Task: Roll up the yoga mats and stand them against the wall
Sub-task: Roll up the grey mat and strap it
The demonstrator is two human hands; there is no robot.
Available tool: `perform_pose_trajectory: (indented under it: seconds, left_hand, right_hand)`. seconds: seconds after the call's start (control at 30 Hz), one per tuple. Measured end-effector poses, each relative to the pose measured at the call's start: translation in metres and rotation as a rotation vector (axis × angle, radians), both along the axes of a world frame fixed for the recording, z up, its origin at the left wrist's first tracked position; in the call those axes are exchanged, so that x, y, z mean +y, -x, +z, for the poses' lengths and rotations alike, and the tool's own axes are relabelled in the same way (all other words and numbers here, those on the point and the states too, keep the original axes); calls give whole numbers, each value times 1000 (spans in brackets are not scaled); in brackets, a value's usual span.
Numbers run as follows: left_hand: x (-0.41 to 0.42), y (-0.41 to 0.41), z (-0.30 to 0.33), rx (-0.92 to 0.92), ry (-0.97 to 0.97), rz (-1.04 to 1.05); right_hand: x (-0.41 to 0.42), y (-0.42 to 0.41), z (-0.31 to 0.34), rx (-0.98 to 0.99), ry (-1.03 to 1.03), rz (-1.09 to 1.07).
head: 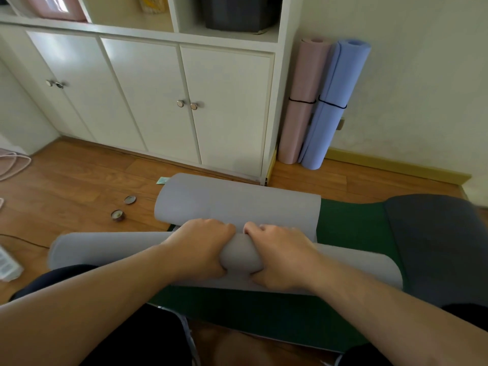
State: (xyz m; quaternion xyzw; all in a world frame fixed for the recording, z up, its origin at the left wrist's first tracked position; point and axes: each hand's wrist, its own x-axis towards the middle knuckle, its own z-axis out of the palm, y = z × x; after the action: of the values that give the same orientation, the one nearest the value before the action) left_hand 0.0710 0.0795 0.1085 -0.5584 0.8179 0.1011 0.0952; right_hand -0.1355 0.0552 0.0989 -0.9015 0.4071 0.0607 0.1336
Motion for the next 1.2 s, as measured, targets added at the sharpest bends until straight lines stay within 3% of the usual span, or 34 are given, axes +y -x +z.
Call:
perform_pose_trajectory:
  seconds: [0.2,0.33,0.43,0.7,0.8,0.97,1.1,1.2]
  left_hand:
    - [-4,-6,2,13,-90,-3]
    - [2,2,4,-59,121,-60]
    - [3,3,4,-85,160,-61]
    - [-7,-8,12,5,-92,15]
    - [-4,-5,11,-2,-17,-6]
    - [0,1,5,-100,300,-108]
    - [-1,0,5,-45,303,-113]
    - [-3,-5,8,7,189,-66]
  right_hand:
    - [9,-4,-5,-21,13,-5]
    - [-3,-1,4,-29,-58,-75]
    - [-4,-1,6,-48,-127,-94]
    - [9,-3,-2,6,105,6]
    - [6,-2,-1,-36,79,-30]
    - [-5,2,7,-79,-4,-132]
    - [-1,3,7,-73,22,-105]
    - [5,3,5,-40,113,-58]
